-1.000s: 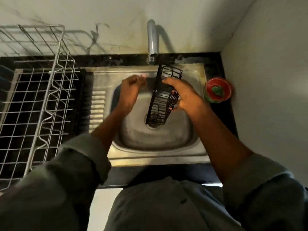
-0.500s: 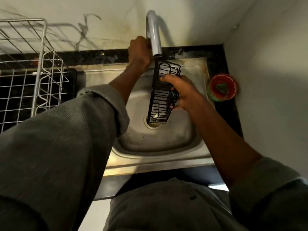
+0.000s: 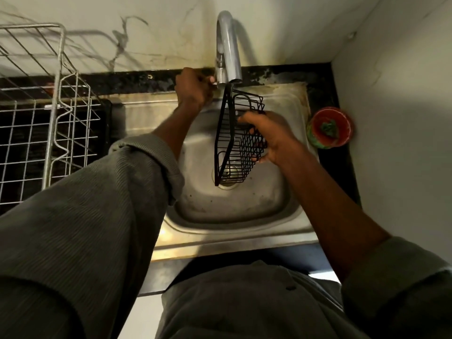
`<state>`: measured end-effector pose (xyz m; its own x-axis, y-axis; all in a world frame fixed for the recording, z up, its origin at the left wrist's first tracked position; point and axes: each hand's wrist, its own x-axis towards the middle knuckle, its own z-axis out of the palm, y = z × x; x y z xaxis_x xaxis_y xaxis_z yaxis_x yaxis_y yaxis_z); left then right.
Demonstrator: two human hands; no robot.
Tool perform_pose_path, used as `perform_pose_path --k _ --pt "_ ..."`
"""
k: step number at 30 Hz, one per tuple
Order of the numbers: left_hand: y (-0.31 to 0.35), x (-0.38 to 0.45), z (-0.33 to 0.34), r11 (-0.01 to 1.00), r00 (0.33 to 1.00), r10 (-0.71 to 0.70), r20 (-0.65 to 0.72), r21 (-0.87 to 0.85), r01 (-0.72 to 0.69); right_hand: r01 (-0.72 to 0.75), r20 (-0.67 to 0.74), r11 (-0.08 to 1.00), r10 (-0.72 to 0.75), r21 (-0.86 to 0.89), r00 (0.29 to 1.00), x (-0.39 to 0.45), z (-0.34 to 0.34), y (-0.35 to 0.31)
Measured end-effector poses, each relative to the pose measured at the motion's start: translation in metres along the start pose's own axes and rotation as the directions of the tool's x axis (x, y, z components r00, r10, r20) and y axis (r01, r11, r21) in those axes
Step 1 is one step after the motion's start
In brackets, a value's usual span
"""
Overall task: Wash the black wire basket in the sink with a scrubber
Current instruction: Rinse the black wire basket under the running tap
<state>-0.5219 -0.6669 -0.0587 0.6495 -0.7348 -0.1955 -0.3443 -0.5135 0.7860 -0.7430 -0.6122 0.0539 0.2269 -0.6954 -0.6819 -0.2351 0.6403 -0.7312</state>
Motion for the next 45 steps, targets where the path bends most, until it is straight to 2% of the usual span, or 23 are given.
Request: perform_pose_path --k 5,9,14,17,20,22,23,25,28,30,33,35,38,41,45 --pt "-0.013 0.002 0.008 0.986 0.992 -0.126 0.014 -0.109 0.126 0.028 0.007 0.997 -0.028 -0.065 1.000 0.019 -0.008 0.013" --pt "-0.015 -0.014 0.005 0.953 0.983 -0.144 0.114 -0.250 0.169 0.120 0.049 0.985 -0.115 -0.123 0.992 0.035 -0.025 0.016" --pt "-0.054 -0.067 -0.004 0.926 0.953 -0.238 0.186 -0.254 0.280 0.171 0.137 0.980 -0.157 -0.099 0.978 0.038 -0.048 0.004" --pt "-0.079 -0.094 -0.001 0.785 0.896 -0.356 0.265 -0.435 0.441 0.181 0.158 0.982 -0.171 -0.053 0.973 0.041 -0.064 -0.001" --pt "-0.078 -0.109 0.001 0.619 0.831 -0.339 0.441 -0.561 0.550 0.161 0.198 0.987 -0.158 0.002 0.967 0.041 -0.075 -0.001" --pt "-0.067 -0.116 -0.001 0.532 0.815 -0.333 0.474 -0.619 0.577 0.160 0.225 0.987 -0.162 0.027 0.961 0.037 -0.079 0.002" --pt "-0.061 -0.117 -0.002 0.525 0.827 -0.347 0.442 -0.640 0.562 0.163 0.249 0.985 -0.170 0.049 0.953 0.036 -0.080 0.004" --pt "-0.055 -0.117 -0.005 0.577 0.868 -0.368 0.334 -0.649 0.495 0.175 0.257 0.982 -0.187 0.069 0.948 0.033 -0.081 0.008" --pt "-0.045 -0.123 -0.011 0.621 0.933 -0.318 0.170 -0.706 0.341 0.214 0.147 0.975 -0.222 0.067 0.964 0.028 -0.084 0.012" --pt "-0.041 -0.125 -0.015 0.648 0.947 -0.315 0.064 -0.714 0.264 0.206 0.046 0.973 -0.212 0.107 0.976 0.025 -0.088 0.013" --pt "-0.043 -0.127 -0.017 0.709 0.950 -0.307 -0.058 -0.679 0.188 0.146 0.007 0.975 -0.150 0.167 0.989 0.019 -0.086 0.020" --pt "-0.055 -0.120 -0.011 0.725 0.947 -0.308 -0.094 -0.668 0.169 0.118 -0.010 0.983 -0.118 0.141 0.993 0.015 -0.076 0.022" --pt "-0.046 -0.136 -0.021 0.767 0.938 -0.299 -0.174 -0.629 0.128 0.151 -0.026 0.977 -0.149 0.150 0.988 0.034 -0.069 0.031" --pt "-0.043 -0.155 -0.037 0.740 0.921 -0.307 -0.242 -0.669 0.071 0.190 0.001 0.969 -0.193 0.157 0.981 0.040 -0.053 0.032" --pt "-0.069 -0.167 -0.047 0.681 0.904 -0.344 -0.254 -0.731 0.053 0.188 0.043 0.980 -0.190 0.060 0.981 0.007 -0.033 0.024"
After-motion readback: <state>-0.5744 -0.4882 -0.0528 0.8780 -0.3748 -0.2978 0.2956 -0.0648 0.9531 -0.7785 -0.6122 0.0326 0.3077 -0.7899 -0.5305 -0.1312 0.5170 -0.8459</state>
